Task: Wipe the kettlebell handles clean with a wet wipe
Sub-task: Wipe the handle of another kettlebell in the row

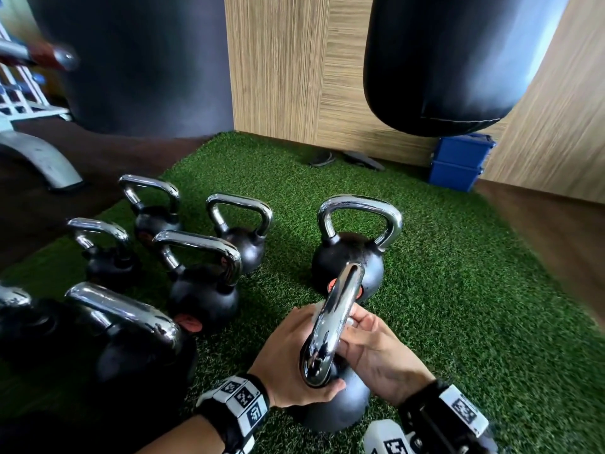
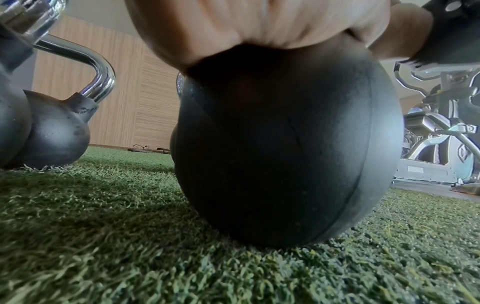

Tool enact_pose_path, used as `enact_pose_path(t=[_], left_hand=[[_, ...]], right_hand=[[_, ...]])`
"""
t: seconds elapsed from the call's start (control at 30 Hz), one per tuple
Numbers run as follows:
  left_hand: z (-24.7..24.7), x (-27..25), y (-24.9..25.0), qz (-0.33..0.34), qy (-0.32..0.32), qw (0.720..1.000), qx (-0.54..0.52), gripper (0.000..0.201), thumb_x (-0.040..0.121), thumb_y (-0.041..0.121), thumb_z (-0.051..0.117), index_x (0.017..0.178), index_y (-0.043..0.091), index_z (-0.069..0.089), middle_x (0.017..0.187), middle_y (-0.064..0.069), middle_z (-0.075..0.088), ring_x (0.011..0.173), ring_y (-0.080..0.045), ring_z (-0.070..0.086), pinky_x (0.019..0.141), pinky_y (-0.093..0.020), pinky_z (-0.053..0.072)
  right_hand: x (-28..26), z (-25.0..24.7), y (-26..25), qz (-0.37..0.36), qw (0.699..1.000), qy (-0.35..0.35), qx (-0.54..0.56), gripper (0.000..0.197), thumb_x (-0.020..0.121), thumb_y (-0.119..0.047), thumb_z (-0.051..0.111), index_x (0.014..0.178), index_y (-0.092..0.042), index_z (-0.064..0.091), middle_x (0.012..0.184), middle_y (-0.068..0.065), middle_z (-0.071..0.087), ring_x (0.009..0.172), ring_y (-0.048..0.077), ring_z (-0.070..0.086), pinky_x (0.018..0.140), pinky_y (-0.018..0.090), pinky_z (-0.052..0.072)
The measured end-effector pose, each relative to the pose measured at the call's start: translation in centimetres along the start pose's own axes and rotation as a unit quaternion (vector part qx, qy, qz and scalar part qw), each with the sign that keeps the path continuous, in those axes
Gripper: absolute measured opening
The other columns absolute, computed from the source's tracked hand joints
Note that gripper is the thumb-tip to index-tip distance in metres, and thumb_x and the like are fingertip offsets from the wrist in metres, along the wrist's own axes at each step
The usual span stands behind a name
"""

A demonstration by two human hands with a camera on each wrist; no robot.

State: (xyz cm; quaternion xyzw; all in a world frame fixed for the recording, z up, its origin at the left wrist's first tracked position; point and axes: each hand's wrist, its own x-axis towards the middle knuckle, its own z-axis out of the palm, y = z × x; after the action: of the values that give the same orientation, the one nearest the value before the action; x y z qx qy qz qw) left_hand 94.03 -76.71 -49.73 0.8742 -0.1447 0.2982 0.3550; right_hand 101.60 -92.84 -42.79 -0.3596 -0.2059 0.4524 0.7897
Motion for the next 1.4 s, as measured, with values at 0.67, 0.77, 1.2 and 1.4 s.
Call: enact_pose_path(t=[0.67, 0.77, 1.2, 1.4], left_hand=[[0.1, -0.5, -0.4, -0.059, -0.017, 0.998, 0.007, 0.091, 0.073, 0.072, 0.071, 0.142, 0.015, 0.051, 0.142, 0.005, 0.054, 0.139, -0.010, 0.045, 0.120, -0.022, 0.027], [0.2, -0.6, -0.6, -0.064, -0.018, 0.998, 0.011, 0.093, 0.072, 0.074, 0.071, 0.142, 0.016, 0.051, 0.143, 0.009, 0.052, 0.139, -0.008, 0.045, 0.119, -0.024, 0.032], [0.2, -0.6, -0.7, -0.109, -0.012, 0.991, -0.071, 0.121, 0.064, 0.052, 0.091, 0.153, 0.017, 0.017, 0.152, 0.004, 0.031, 0.140, -0.020, 0.044, 0.112, -0.038, 0.045], [-1.1, 0.0, -0.3, -0.147, -0.109, 0.982, -0.039, 0.145, 0.060, 0.065, 0.089, 0.154, 0.037, -0.018, 0.166, 0.012, -0.007, 0.156, -0.013, 0.011, 0.125, -0.045, 0.027]], right_hand=[[2.0, -0.7, -0.5, -0.262, 0.870, 0.288, -0.303, 0.036, 0.074, 0.020, 0.068, 0.086, -0.011, 0.057, 0.084, 0.031, 0.064, 0.073, 0.029, 0.059, 0.075, 0.052, 0.051], [2.0, -0.8, -0.1, -0.268, 0.806, 0.335, -0.408, 0.026, 0.070, -0.006, 0.069, 0.082, -0.025, 0.057, 0.074, 0.011, 0.068, 0.062, 0.021, 0.061, 0.063, 0.044, 0.056], [4.8, -1.4, -0.8, -0.129, 0.747, 0.479, -0.442, 0.018, 0.080, -0.023, 0.078, 0.080, -0.019, 0.061, 0.072, -0.002, 0.068, 0.045, 0.005, 0.062, 0.041, 0.020, 0.048], [4.3, -0.2, -0.1, -0.074, 0.730, 0.485, -0.476, 0.047, 0.068, -0.045, 0.083, 0.092, -0.023, 0.049, 0.078, -0.006, 0.061, 0.063, 0.003, 0.056, 0.045, 0.015, 0.034]])
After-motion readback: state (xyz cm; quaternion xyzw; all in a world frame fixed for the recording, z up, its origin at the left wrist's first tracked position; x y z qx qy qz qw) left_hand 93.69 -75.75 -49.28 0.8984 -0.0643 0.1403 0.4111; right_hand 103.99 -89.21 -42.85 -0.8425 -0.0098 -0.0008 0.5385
